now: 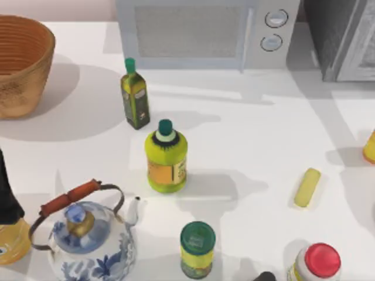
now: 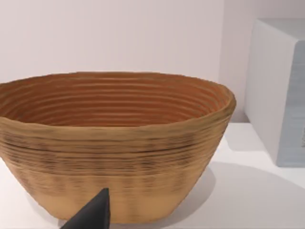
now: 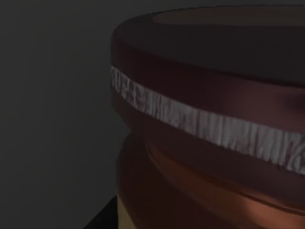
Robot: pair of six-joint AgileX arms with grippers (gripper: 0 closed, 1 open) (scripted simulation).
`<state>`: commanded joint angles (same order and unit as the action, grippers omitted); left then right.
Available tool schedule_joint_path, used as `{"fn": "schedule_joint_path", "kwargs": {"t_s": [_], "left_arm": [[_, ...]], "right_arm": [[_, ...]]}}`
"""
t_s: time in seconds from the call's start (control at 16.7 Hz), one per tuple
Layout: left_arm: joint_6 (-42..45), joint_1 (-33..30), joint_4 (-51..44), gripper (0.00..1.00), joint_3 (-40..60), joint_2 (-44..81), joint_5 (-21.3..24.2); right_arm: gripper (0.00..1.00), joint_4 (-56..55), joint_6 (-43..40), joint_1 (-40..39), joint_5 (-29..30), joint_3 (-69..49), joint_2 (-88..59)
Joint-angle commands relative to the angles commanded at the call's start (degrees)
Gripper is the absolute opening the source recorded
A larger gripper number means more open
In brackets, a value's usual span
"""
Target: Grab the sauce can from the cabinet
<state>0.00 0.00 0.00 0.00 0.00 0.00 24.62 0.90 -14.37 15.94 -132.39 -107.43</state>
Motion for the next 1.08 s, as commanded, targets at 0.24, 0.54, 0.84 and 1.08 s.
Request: {"fn": "schedule_joint_path", "kwargs": {"t_s": [0.24, 0.54, 0.84, 1.08], "left_arm": [[0.0, 0.0, 0.0, 1.0, 0.0, 0.0, 0.0], [0.0, 0.0, 0.0, 1.0, 0.0, 0.0, 0.0], [0.0, 0.0, 0.0, 1.0, 0.0, 0.0, 0.0], [0.0, 0.0, 0.0, 1.0, 0.0, 0.0, 0.0]], "right_arm": [[0.0, 5.05, 0.1, -3.94, 3.85, 3.14, 8.06], [0.0, 13.32, -0.02, -10.42, 10.16, 8.0, 21.53], [0.0, 15.69, -0.06, -12.3, 11.96, 9.27, 24.76], [0.0, 14.79, 0.03, -11.69, 11.34, 10.73, 26.19]]}}
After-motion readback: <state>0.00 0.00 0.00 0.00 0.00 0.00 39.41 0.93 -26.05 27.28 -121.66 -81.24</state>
